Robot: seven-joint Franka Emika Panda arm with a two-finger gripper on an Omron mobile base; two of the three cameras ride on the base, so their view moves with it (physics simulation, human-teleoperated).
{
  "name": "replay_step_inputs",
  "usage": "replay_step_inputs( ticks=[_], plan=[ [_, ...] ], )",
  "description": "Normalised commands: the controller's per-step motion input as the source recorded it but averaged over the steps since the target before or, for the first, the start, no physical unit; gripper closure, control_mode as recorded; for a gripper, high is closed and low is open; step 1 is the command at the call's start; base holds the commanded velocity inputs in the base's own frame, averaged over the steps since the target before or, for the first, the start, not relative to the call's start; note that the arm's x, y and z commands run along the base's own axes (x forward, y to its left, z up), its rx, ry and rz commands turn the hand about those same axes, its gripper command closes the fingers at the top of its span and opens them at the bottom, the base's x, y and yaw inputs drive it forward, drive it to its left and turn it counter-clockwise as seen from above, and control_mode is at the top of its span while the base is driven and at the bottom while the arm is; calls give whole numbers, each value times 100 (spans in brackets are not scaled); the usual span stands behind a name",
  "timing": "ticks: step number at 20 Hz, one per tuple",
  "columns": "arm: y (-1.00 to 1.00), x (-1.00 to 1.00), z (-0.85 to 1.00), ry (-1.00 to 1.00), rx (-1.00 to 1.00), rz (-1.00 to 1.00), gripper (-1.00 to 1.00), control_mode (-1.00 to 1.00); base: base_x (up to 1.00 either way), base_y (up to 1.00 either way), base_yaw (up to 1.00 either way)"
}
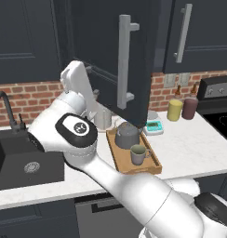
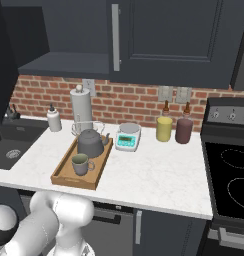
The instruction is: Pick the kettle from the counter and place it on the tray. Then pick the mug from the cabinet and place it on the tray. Then close the cabinet doors.
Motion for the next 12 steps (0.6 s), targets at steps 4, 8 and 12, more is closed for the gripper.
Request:
replay_step_inputs(
  ticks=[4, 8, 12],
  plan=[
    [-81, 4, 12, 16, 10, 0, -100, -100, 0, 0, 0],
    [-81, 5, 7, 14, 10, 0, -100, -100, 0, 0, 0],
    [-81, 8, 4, 12, 10, 0, -100, -100, 0, 0, 0]
  ],
)
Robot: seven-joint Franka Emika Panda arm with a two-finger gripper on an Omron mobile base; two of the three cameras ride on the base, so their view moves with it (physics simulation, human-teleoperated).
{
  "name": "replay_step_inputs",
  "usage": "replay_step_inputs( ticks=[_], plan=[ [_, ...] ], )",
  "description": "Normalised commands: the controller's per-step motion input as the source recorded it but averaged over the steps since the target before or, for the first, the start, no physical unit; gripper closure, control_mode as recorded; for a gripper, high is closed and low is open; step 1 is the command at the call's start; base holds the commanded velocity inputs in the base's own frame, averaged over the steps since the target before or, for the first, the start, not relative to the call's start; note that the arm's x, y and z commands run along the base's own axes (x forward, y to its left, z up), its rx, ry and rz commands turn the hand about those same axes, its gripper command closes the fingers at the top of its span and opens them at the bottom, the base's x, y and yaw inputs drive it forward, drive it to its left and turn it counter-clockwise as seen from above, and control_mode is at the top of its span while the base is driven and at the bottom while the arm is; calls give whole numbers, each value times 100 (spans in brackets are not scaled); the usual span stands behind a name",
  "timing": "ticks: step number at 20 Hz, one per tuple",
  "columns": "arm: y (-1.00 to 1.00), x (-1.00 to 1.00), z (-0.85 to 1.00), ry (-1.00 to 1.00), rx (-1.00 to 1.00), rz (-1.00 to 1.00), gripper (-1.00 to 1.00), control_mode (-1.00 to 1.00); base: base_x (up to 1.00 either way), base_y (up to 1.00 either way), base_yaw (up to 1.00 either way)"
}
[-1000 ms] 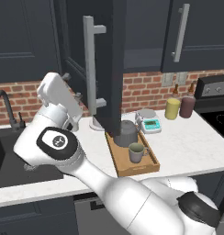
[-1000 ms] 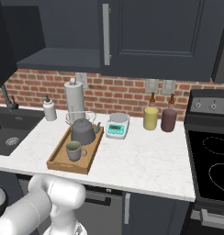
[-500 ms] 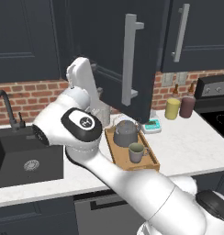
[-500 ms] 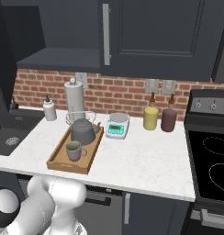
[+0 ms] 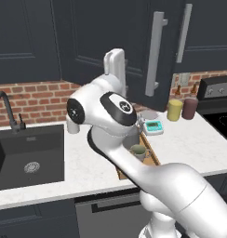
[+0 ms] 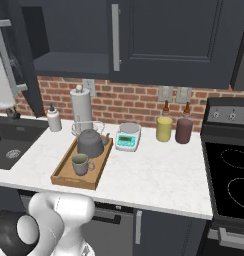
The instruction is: Pick the kettle from the counter and place it on the tray. Then pick the mug from the cabinet and place it on the tray. Then close the cabinet doors.
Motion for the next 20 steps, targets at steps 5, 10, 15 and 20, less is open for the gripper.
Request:
replay_step_inputs(
  ticks=[5, 10, 15, 20],
  plan=[
    [-72, 19, 5, 13, 7, 2, -100, -100, 0, 0, 0],
    [-63, 28, 0, 9, 3, 6, -100, -100, 0, 0, 0],
    [-46, 49, 0, 14, 0, 9, -100, -100, 0, 0, 0],
    [-35, 67, 0, 18, 0, 12, -100, -100, 0, 0, 0]
  ],
)
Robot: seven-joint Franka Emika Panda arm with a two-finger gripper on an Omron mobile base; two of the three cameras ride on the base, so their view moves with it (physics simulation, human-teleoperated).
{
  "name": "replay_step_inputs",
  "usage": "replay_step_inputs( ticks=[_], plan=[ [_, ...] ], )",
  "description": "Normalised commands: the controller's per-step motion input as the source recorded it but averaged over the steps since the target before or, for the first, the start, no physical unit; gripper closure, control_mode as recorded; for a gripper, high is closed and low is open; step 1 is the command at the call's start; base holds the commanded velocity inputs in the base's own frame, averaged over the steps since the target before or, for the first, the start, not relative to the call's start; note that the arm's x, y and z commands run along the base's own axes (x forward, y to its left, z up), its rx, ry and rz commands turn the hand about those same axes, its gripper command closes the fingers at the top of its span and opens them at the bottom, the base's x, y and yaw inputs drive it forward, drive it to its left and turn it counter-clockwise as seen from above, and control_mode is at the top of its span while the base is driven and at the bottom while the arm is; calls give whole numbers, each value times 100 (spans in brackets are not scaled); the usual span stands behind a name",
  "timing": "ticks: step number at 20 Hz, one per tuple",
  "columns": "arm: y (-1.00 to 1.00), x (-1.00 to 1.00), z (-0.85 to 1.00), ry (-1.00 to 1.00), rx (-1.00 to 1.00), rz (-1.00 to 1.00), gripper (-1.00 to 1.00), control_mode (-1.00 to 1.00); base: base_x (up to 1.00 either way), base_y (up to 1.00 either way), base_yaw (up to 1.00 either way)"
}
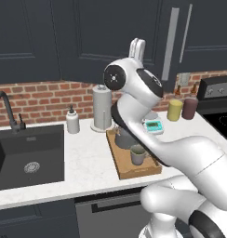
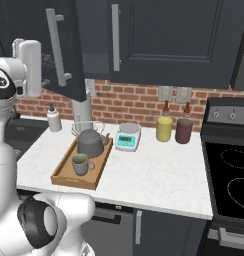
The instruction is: Pick the kettle from the counter and place it on the tray. Then pick the mug from the cabinet and place it on the tray. Then close the cabinet doors.
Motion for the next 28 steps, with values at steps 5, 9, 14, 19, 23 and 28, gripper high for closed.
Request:
replay_step_inputs(
  ticks=[5, 9, 14, 19, 23, 28],
  plan=[
    [-37, 68, 0, 15, 0, 13, -100, -100, 0, 0, 0],
    [-34, 68, 0, 14, 0, 13, -100, -100, 0, 0, 0],
    [-28, 69, 0, 15, 0, 11, -100, -100, 0, 0, 0],
    [-23, 67, 0, 16, 0, 9, -100, -100, 0, 0, 0],
    [-18, 56, -3, 15, 0, 5, -100, -100, 0, 0, 0],
    [-18, 47, -13, 13, 0, 3, -100, -100, 0, 0, 0]
  ],
)
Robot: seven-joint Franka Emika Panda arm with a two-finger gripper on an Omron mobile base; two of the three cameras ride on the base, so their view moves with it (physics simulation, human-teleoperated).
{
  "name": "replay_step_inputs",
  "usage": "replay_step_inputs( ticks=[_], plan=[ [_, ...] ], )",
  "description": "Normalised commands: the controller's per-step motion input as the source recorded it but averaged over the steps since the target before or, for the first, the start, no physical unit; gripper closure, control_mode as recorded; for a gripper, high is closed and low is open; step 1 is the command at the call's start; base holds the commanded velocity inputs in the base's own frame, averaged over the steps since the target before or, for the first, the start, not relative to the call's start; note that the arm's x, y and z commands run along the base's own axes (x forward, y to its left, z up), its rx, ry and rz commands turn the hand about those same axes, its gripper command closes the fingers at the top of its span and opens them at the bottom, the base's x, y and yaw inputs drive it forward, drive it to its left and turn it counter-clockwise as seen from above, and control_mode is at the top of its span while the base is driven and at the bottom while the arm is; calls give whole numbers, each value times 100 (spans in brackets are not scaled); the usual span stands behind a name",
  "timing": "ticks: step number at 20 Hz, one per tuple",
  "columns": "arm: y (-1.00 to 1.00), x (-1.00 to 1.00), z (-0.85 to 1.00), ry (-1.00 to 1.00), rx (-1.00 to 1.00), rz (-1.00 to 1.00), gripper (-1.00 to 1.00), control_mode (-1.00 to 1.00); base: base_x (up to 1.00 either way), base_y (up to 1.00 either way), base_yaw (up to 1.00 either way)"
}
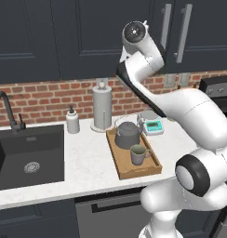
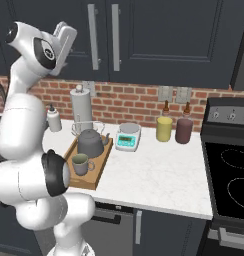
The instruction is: Pick the kettle from the counter and place it on the tray. Then pick the mug from the cabinet and place it on the tray. Then close the cabinet doors.
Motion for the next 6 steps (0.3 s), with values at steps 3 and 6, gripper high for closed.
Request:
replay_step_inputs(
  ticks=[3, 6],
  plan=[
    [-19, 36, -23, 9, 0, 2, -100, -100, 0, 0, 0],
    [-24, 21, -31, 4, 1, 2, -100, -100, 0, 0, 0]
  ],
)
